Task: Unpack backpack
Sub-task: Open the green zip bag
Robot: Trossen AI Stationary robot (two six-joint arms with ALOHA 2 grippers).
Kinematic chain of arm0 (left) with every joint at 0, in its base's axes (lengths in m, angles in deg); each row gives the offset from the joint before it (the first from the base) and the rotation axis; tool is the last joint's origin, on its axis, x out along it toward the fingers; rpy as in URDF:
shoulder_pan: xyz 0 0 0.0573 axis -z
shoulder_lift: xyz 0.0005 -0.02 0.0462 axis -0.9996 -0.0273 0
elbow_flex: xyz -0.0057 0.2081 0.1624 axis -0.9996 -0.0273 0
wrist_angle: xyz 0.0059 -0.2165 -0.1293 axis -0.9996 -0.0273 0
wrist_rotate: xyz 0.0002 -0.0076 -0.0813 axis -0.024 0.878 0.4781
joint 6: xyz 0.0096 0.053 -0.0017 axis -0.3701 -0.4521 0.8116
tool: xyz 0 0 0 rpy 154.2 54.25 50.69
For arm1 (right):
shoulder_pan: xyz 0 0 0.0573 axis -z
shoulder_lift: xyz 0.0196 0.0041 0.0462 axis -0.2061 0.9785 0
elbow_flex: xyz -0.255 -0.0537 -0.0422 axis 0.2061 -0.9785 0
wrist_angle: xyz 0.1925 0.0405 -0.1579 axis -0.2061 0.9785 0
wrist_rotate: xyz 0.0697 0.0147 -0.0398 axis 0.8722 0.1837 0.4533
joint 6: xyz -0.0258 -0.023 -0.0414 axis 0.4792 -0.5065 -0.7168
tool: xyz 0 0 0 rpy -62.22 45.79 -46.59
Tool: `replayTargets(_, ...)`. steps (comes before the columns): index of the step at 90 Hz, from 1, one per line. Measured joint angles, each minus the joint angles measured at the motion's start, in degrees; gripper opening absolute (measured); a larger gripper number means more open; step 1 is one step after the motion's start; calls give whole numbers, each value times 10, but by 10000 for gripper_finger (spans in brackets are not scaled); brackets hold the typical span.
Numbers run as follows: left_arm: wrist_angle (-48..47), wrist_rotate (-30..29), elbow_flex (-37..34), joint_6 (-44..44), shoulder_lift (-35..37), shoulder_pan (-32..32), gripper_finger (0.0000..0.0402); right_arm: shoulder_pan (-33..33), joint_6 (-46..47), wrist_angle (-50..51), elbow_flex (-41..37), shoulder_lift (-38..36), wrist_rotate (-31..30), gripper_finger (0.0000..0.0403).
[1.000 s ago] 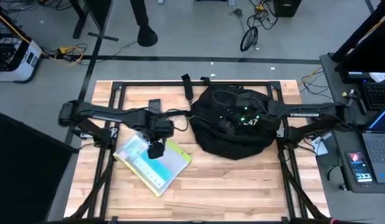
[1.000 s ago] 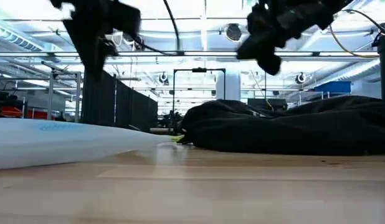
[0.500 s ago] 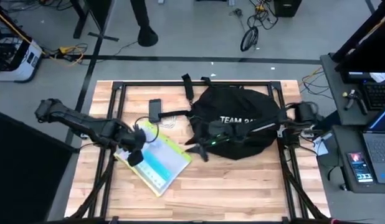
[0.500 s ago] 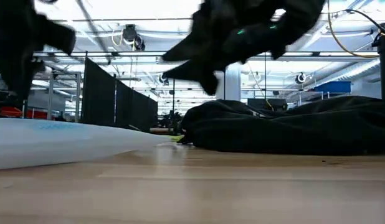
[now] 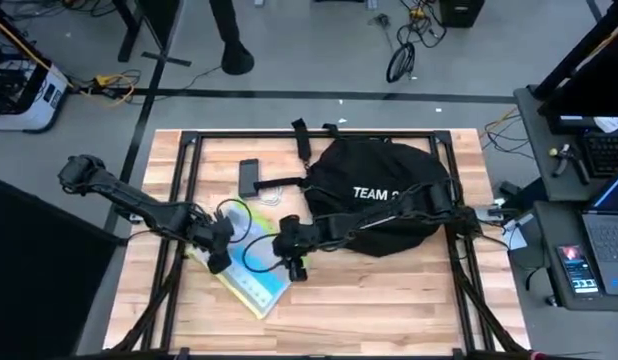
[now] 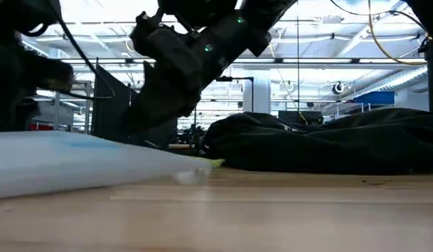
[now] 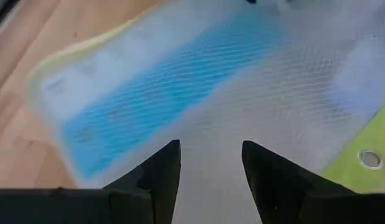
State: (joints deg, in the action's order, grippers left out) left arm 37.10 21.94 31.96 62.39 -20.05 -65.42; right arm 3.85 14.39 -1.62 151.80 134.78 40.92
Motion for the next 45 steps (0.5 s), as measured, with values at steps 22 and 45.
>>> replayTargets(22, 183, -10, -5, 21, -32, 11, 208, 26, -39, 152, 1, -3, -5, 157)
replayTargets(45, 332, -7, 13, 10, -121, 11, 208, 59, -55, 349, 0, -38, -11, 157)
